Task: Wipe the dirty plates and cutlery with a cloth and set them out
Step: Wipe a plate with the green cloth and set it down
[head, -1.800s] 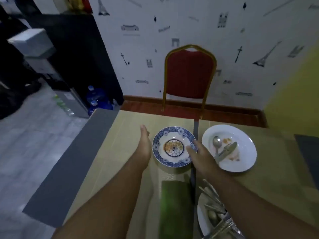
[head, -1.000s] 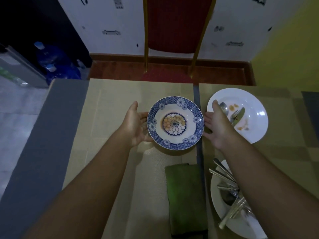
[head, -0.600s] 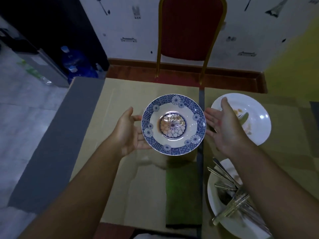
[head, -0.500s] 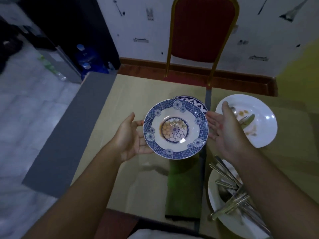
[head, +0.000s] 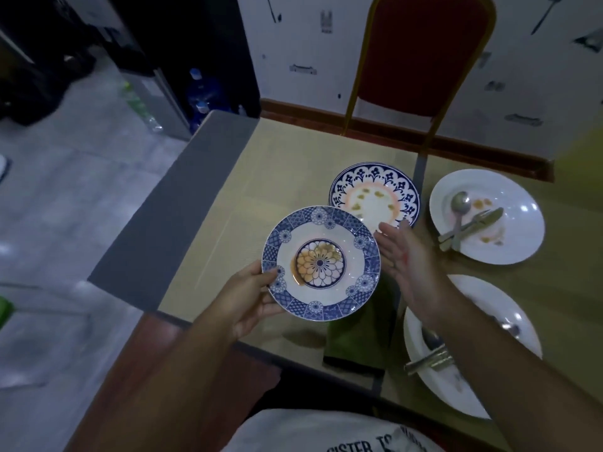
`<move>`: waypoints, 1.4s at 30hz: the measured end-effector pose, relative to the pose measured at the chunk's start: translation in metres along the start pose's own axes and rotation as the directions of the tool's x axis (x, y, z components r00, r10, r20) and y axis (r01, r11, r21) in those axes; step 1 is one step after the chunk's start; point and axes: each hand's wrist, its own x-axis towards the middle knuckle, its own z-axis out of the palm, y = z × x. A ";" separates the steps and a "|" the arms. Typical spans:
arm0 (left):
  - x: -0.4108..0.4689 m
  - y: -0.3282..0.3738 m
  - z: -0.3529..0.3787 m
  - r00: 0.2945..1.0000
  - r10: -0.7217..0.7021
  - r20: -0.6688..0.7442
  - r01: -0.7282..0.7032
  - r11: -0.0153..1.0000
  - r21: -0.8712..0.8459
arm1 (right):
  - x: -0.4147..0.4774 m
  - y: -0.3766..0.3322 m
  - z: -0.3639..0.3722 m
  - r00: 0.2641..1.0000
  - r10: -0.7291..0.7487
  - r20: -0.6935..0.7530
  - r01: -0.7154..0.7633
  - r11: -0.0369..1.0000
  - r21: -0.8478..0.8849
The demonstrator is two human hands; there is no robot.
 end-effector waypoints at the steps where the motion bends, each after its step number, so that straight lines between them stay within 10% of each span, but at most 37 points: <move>1: 0.002 0.000 -0.005 1.000 0.005 0.002 -0.005 1.000 -0.010 | -0.002 0.007 0.006 0.999 -0.004 -0.035 0.002 0.998 -0.065; 4: 0.010 0.003 -0.020 1.000 0.014 -0.003 -0.014 1.000 -0.021 | -0.002 0.046 0.017 0.982 -0.074 -0.176 -0.007 0.908 -0.419; 7: 0.020 0.006 -0.035 1.000 0.015 -0.027 -0.016 1.000 -0.023 | 0.002 0.092 0.023 0.984 -0.127 -0.124 -0.032 0.558 -0.829; 14: 0.040 0.005 -0.057 0.999 -0.016 -0.031 0.016 1.000 0.000 | 0.010 0.144 0.041 0.961 -0.251 -0.114 -0.107 0.041 -0.993; 23: 0.049 -0.002 -0.056 1.000 -0.029 -0.001 0.029 0.999 -0.030 | 0.010 0.140 0.044 0.919 -0.371 -0.130 -0.073 0.165 -0.984; 30: 0.041 0.002 -0.048 0.999 -0.006 -0.039 0.005 0.999 -0.043 | -0.001 0.096 0.036 0.799 -0.492 -0.345 0.105 0.680 -0.725; 35: 0.032 0.002 -0.031 1.000 0.004 -0.030 -0.005 1.000 -0.027 | -0.002 0.049 0.060 0.833 -0.550 0.058 0.349 0.441 -0.827; 42: 0.011 0.002 -0.006 0.998 0.050 0.035 -0.049 0.999 -0.010 | 0.037 0.035 0.102 0.922 -0.173 0.346 0.364 0.085 -0.927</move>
